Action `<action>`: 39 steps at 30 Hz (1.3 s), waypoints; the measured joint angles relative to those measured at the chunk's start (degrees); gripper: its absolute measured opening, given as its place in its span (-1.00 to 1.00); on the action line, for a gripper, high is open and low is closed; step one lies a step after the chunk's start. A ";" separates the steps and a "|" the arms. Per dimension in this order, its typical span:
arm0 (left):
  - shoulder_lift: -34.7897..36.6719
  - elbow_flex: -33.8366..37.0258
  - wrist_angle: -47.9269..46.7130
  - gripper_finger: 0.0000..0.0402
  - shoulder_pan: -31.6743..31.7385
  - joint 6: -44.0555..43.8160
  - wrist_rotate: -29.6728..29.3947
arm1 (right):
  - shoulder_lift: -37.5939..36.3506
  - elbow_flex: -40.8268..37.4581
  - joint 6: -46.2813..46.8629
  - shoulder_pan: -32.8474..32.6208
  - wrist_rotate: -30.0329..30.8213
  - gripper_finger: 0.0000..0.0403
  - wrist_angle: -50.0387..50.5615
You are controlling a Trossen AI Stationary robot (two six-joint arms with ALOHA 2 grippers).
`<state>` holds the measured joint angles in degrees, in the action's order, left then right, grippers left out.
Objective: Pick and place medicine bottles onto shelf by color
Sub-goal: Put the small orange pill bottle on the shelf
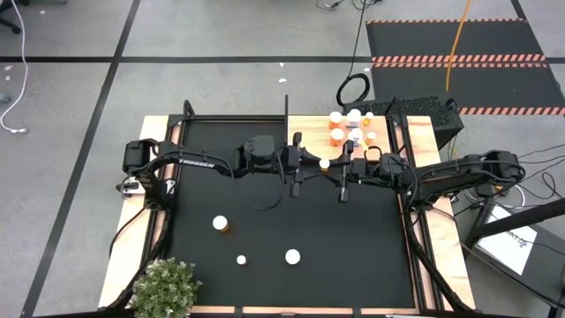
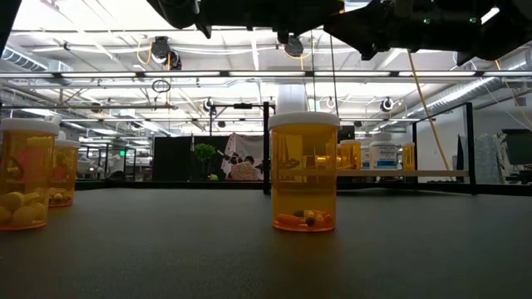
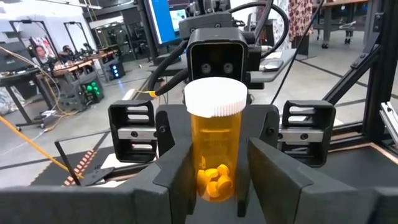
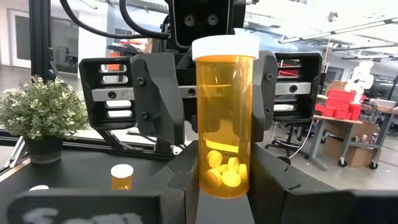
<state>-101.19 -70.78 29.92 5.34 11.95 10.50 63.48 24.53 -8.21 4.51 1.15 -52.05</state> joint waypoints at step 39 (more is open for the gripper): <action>-4.29 -5.47 -4.70 -0.02 1.03 -0.33 1.70 | 0.00 0.02 0.00 0.02 0.26 -0.53 3.24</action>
<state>-105.47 -76.26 25.22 6.37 11.62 12.20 63.48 24.56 -8.21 4.54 1.41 -48.81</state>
